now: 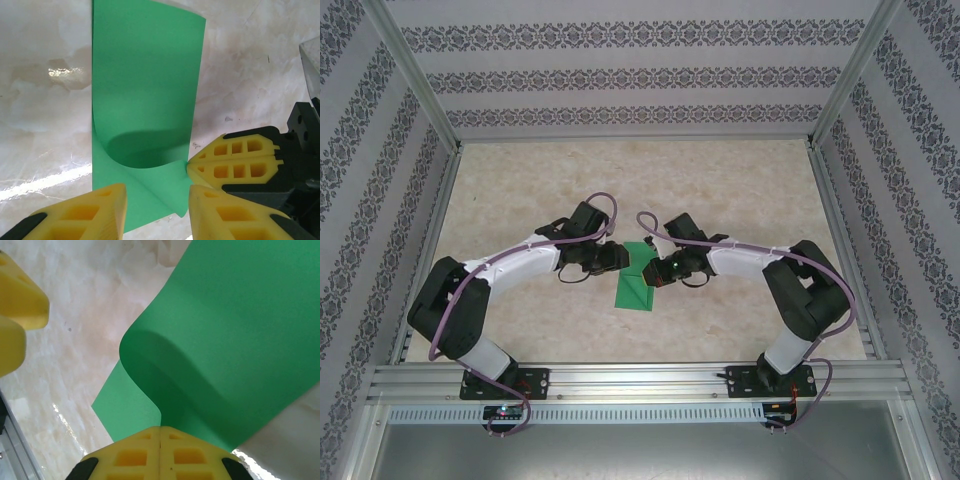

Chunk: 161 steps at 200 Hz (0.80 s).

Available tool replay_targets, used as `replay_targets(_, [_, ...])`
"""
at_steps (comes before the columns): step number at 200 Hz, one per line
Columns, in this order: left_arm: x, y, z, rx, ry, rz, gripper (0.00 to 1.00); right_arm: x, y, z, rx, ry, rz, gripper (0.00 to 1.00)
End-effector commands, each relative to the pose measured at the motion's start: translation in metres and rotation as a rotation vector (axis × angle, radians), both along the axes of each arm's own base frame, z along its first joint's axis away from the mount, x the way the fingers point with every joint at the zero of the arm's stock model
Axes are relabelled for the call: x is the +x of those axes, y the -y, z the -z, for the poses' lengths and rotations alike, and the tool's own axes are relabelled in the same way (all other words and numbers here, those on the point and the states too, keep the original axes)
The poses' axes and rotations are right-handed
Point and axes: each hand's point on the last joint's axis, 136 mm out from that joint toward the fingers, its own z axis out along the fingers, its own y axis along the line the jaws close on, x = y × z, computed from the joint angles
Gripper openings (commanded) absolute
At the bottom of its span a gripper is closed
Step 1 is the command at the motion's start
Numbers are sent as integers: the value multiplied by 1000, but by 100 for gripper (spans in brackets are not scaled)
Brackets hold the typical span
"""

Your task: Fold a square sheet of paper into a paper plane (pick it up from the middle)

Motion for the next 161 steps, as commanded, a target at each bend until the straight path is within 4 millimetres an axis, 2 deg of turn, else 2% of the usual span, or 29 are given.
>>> replay_targets(1, [-3,8,-3,-3,0,43,39,9,3,1,-38,30,-13,5])
replay_targets(72, [-8,15,-1,-4,-6,69,38,20,2,5,-63,47,-9,6])
replay_targets(161, [-12,20,3,-7,-20,88,38,20,9,7,-74,46,5,5])
